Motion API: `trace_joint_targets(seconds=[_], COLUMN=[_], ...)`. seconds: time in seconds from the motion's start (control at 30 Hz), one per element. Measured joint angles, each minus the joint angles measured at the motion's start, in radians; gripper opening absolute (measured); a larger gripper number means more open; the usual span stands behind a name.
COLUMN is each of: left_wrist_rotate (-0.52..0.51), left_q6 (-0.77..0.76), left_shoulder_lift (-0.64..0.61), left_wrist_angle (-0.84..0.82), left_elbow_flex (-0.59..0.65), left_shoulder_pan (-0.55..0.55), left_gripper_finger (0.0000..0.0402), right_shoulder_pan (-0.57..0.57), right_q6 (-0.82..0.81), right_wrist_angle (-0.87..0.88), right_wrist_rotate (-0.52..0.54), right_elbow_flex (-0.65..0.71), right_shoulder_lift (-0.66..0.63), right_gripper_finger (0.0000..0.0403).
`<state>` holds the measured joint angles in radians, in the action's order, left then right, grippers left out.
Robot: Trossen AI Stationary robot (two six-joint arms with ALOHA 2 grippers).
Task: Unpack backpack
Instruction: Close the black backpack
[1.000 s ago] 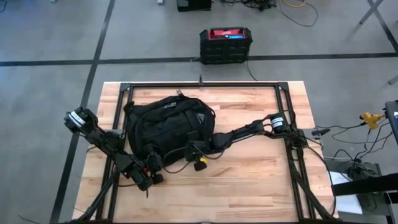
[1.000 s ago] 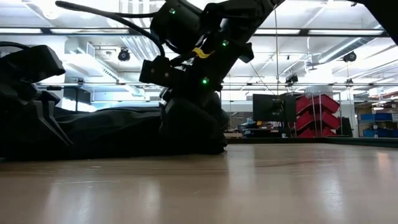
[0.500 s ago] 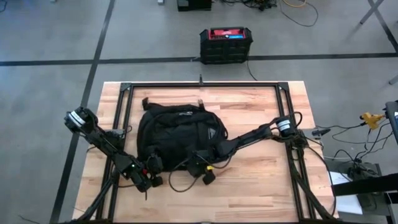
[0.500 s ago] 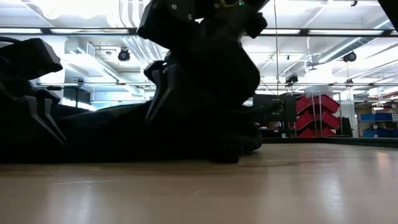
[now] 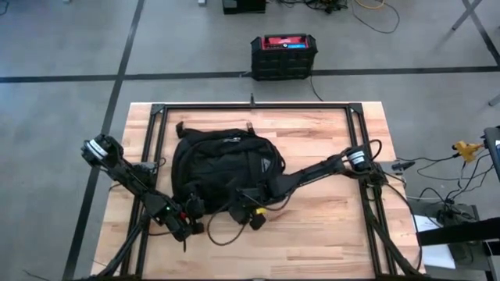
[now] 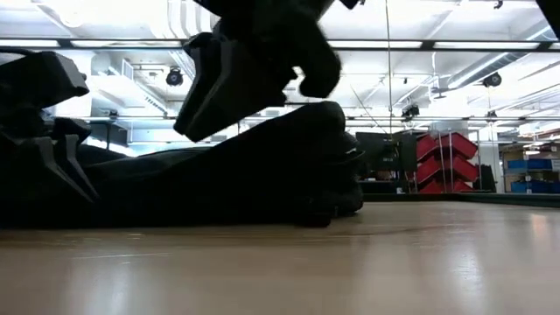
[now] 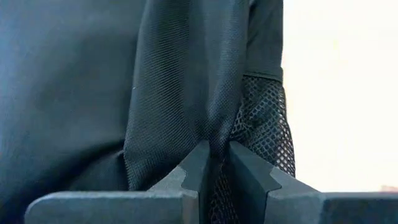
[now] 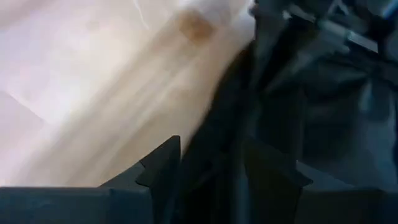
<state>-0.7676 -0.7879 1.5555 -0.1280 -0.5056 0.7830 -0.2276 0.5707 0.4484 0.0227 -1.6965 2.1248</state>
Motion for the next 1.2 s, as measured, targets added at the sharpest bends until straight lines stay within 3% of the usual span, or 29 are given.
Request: trace_joint_targets(seconds=[0.3, 0.5, 0.63, 0.8, 0.97, 1.07, 1.2], left_wrist_rotate=[0.006, 0.026, 0.039, 0.001, -0.031, -0.027, -0.009], left_q6=[-0.017, -0.004, 0.053, 0.197, 0.416, 0.429, 0.436], left_shoulder_lift=[-0.002, -0.023, -0.066, -0.091, -0.024, 0.034, 0.098], left_wrist_angle=[0.003, -0.015, -0.083, -0.124, -0.065, -0.036, -0.032], left_elbow_flex=[0.006, -0.014, -0.102, -0.245, -0.296, -0.291, -0.278], left_shoulder_pan=[0.000, 0.000, 0.001, 0.001, -0.033, -0.083, -0.159], left_gripper_finger=[0.0043, 0.0043, 0.0043, 0.0043, 0.0043, 0.0043, 0.0043], right_shoulder_pan=[0.021, -0.050, -0.066, -0.089, -0.105, -0.106, -0.105], right_q6=[0.259, 0.589, 0.711, 0.704, 0.602, 0.502, 0.379], right_wrist_angle=[0.070, 0.039, 0.006, -0.028, 0.024, 0.082, 0.141], right_wrist_rotate=[0.016, 0.281, 0.383, 0.512, 0.499, 0.488, 0.384], right_elbow_flex=[0.059, 0.066, 0.066, 0.067, 0.065, 0.065, 0.065], right_shoulder_lift=[0.005, 0.037, 0.040, 0.020, -0.022, -0.042, -0.081], right_gripper_finger=[0.0125, 0.0103, 0.0101, 0.0106, 0.0109, 0.0103, 0.0093])
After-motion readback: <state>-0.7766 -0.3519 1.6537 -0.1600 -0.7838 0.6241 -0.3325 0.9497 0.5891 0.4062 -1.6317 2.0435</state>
